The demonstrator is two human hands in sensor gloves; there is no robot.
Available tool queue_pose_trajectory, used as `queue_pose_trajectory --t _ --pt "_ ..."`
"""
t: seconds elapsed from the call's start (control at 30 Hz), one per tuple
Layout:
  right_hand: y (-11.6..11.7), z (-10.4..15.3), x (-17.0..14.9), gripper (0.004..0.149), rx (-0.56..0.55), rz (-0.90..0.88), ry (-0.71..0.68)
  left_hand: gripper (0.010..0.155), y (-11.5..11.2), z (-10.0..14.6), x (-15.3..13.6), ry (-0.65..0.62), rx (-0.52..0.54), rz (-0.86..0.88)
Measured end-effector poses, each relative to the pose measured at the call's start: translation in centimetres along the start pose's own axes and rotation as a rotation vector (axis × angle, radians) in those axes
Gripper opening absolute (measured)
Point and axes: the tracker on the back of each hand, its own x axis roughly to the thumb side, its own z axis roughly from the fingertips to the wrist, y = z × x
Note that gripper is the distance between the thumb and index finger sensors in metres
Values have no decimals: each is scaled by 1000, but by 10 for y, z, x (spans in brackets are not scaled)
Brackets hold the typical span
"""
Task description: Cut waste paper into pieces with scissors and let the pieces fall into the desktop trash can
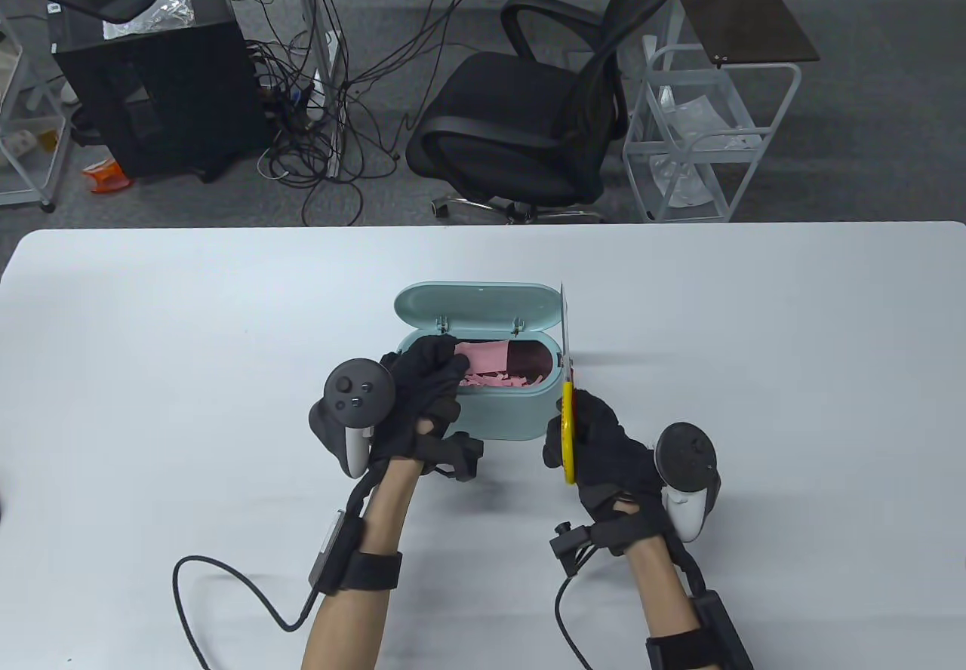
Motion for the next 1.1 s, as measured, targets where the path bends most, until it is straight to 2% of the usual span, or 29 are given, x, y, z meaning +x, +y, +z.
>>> queue_pose_trajectory --t 0.1,0.23,0.37,0.43,0.5,0.57,0.67,0.8,0.93,1.1 --pt "15 -4 10 72 7 -37 -12 41 2 -5 -11 39 3 -7" --pt "31 -12 21 78 -60 -38 22 41 4 -9 -19 80 -9 19" --pt "48 -15 5 87 -64 -60 102 41 4 -8 -25 119 -31 137" --pt "54 -13 -6 99 52 17 106 41 4 -7 -28 111 -40 153" --pt "52 -11 -12 102 134 114 103 41 5 -7 -31 129 -30 200" --pt "52 -6 -18 103 178 163 112 40 5 -7 -33 142 -28 230" --pt "54 -1 -32 102 163 216 148 41 6 -7 -35 157 -30 269" --pt "62 0 -43 100 137 149 190 41 7 -7 -39 166 -26 311" --pt "66 -1 -44 100 185 150 192 41 7 -7 -39 165 -24 305" --pt "67 -2 -47 100 190 140 199 40 7 -7 -39 164 -24 304"
